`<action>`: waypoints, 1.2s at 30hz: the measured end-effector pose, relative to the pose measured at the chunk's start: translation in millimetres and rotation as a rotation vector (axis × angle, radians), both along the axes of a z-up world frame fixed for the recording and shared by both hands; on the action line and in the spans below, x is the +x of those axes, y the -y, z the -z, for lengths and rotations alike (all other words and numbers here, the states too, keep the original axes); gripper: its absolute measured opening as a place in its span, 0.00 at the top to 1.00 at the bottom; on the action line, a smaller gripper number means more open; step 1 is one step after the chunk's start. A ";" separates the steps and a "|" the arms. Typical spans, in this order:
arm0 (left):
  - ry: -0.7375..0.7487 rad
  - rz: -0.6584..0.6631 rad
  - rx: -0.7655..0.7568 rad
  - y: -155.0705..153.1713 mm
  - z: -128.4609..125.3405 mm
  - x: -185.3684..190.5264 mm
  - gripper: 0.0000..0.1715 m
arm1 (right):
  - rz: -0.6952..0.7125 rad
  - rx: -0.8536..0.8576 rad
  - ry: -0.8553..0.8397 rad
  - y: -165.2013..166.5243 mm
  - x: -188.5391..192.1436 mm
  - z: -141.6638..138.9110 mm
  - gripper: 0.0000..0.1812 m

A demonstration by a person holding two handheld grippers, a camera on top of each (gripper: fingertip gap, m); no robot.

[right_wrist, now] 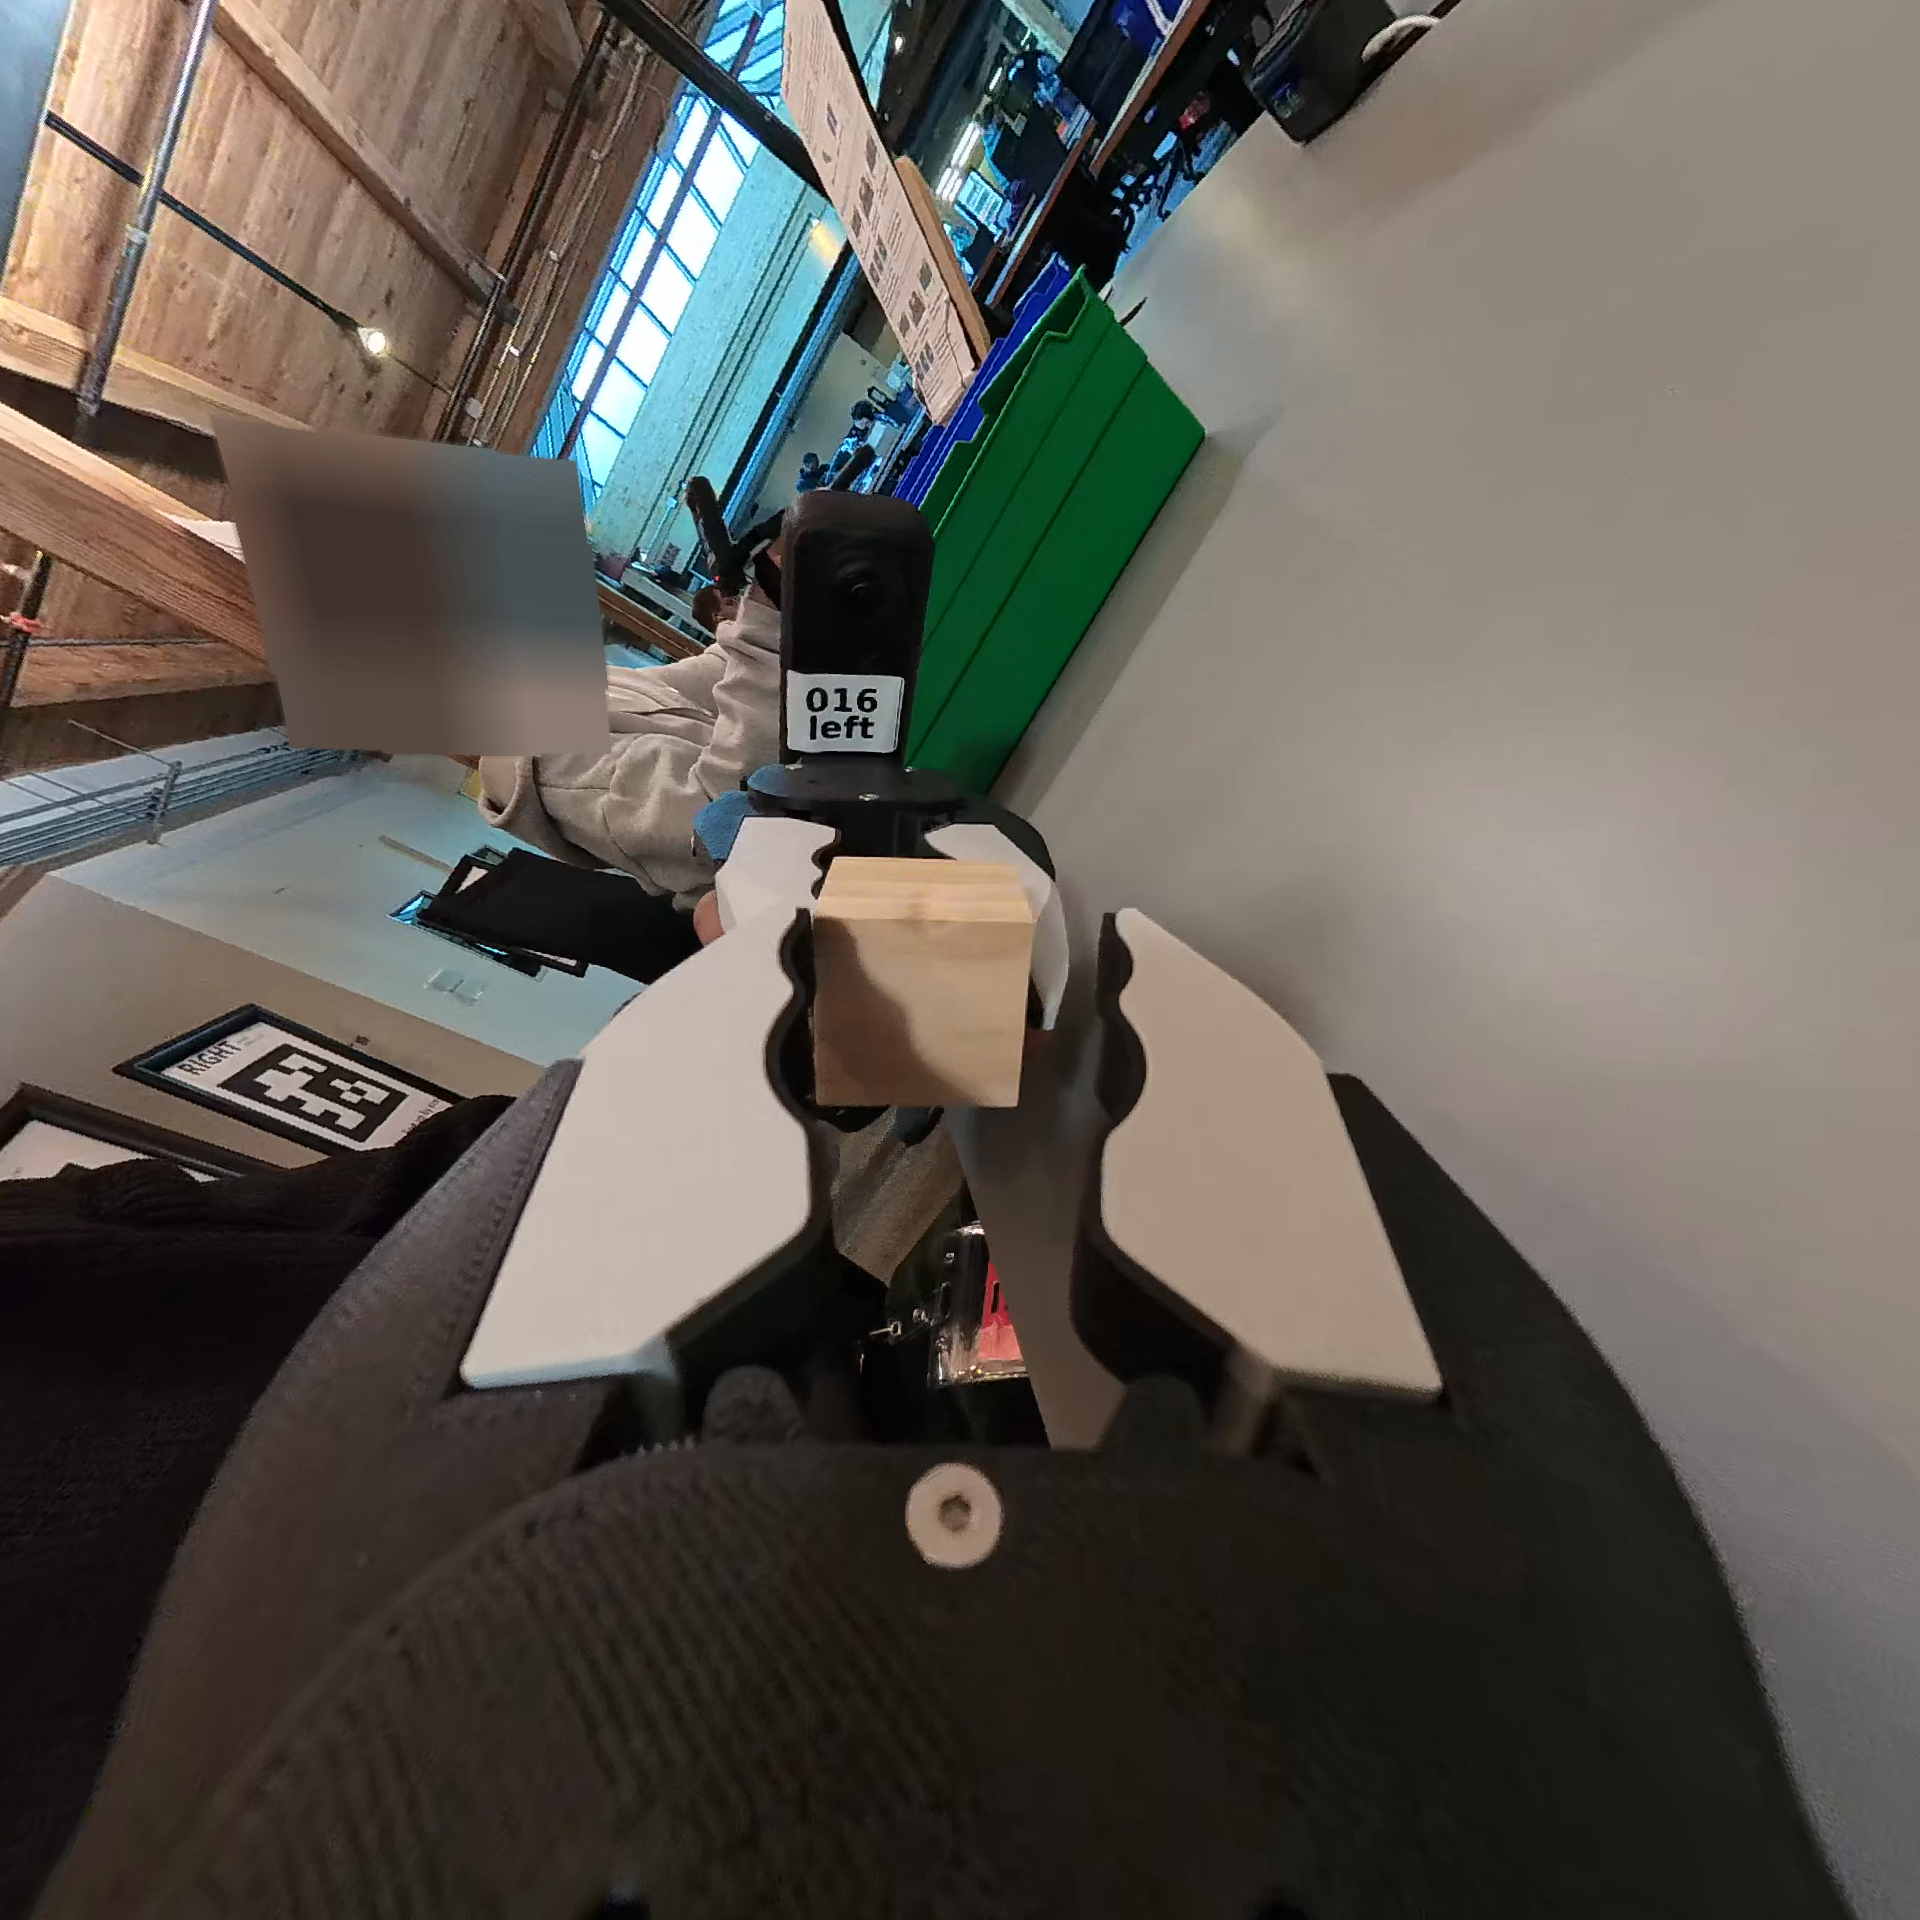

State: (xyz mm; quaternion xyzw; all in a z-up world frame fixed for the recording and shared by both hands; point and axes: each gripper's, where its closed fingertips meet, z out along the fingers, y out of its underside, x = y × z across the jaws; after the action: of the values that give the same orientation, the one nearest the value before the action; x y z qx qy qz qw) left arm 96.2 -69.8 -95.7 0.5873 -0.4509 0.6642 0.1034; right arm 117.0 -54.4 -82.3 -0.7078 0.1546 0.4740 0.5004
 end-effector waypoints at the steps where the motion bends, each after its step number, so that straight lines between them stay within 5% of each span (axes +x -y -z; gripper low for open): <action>1: 0.001 -0.002 0.001 -0.4 -0.3 0.0 0.72 | -0.003 -0.001 0.001 0.2 -0.6 0.2 0.71; 36: 0.012 -0.028 -0.019 -1.4 -5.4 1.1 0.72 | -0.063 -0.006 0.026 2.3 -12.3 -3.7 0.77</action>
State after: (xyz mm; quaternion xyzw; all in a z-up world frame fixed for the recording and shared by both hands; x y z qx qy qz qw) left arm 97.3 -68.4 -90.3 0.5884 -0.4370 0.6733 0.0969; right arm 104.7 -56.7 -78.6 -0.7200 0.1268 0.4798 0.4852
